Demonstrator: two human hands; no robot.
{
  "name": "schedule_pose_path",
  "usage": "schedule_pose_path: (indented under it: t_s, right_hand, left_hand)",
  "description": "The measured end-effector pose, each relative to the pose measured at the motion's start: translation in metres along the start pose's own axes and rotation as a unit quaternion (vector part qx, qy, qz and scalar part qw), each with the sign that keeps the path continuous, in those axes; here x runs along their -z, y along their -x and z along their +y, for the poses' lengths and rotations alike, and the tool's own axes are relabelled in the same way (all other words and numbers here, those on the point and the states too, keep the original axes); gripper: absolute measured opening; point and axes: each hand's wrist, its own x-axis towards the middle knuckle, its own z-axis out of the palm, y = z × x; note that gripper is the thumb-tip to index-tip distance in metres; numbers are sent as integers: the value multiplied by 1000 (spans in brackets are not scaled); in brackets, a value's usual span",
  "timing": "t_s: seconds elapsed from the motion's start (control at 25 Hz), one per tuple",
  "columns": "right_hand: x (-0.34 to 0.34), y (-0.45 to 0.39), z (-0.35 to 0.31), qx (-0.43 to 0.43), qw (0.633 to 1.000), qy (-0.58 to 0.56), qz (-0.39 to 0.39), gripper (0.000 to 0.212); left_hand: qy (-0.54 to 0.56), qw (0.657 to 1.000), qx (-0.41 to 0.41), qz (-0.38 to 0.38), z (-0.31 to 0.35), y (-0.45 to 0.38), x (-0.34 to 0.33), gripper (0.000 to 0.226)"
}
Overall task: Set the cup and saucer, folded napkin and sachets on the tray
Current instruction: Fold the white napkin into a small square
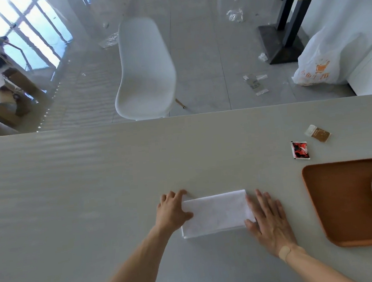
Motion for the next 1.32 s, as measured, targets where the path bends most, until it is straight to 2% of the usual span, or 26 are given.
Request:
schedule_pose_path:
  t_s: [0.12,0.28,0.44,0.52,0.64,0.68,0.76,0.88,0.96,1.08,1.32]
  right_hand:
    - [-3,11,3,-22,1000,7,-13,73]
    - [-6,11,-3,-46,998,8,-31,60]
    - [-9,11,-4,-46,998,13,-28,66]
    - [-13,13,-7,-53,998,-1,-23,78]
    - [-13,19,-22,-69,997,-25,-13,82]
    - [-13,22,-29,-65,997,-27,-19,81]
    - [-14,28,-39,-44,998,-19,-33,78]
    - [-11,28,-34,-28,999,-16,-25,70]
    - [-6,23,-20,-32,999,-11,1,68]
    - [-3,16,1,-55,998,-7,16,69]
    - [-9,14,8,-73,997,-10,8,65]
  left_hand:
    - [23,998,57,-14,4,3,-3,69]
    - [64,988,128,-55,4,11,-8,47]
    - [151,976,151,-48,10,23,-9,32]
    - [262,948,173,-57,11,31,-9,27]
    - [437,868,217,-97,11,43,-2,29]
    - [459,856,216,-100,10,45,3,30]
    - [452,868,195,-70,7,45,15,31]
    - [374,916,148,11,6,40,33,23]
    - [327,939,98,34,13,41,41,23]
    - [272,961,43,32,35,49,43,28]
    - [180,983,8,19,83,52,22,33]
